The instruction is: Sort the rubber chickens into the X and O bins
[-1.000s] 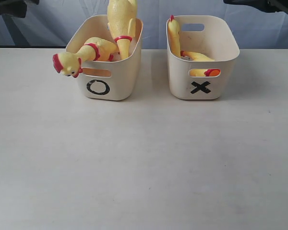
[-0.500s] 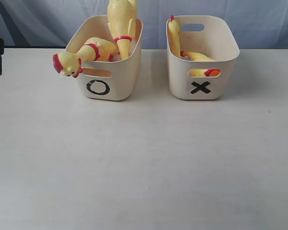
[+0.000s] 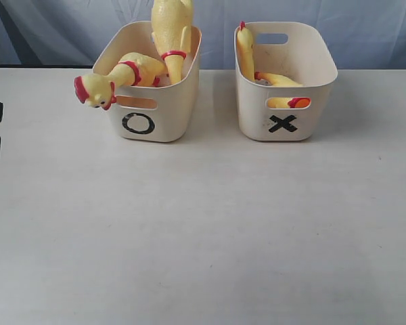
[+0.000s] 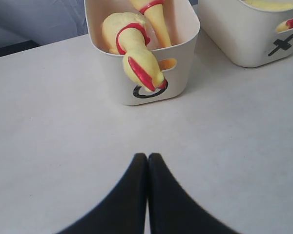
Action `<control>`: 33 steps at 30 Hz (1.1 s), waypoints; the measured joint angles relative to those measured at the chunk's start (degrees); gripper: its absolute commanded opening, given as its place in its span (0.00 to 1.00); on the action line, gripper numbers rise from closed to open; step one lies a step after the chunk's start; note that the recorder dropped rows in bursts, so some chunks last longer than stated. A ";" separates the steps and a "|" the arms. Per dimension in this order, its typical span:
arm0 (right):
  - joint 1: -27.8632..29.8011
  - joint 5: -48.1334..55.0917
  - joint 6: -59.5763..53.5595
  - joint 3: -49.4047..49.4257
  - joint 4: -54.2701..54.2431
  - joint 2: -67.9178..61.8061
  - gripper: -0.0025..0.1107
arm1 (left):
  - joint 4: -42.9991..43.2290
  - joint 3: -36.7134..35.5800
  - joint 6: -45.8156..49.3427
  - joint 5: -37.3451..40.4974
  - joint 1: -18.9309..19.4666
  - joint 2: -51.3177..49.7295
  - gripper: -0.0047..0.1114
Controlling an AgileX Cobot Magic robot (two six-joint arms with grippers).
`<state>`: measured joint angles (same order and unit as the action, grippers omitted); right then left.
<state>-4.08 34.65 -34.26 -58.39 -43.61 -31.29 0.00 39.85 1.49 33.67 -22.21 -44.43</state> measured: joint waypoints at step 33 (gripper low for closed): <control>0.90 -0.25 0.00 0.28 -1.74 27.49 0.02 | 9.57 -0.12 0.24 0.04 25.54 44.07 0.04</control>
<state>-3.18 34.40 -34.26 -58.11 -45.35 -3.80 9.57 39.73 1.74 33.71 3.33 -0.35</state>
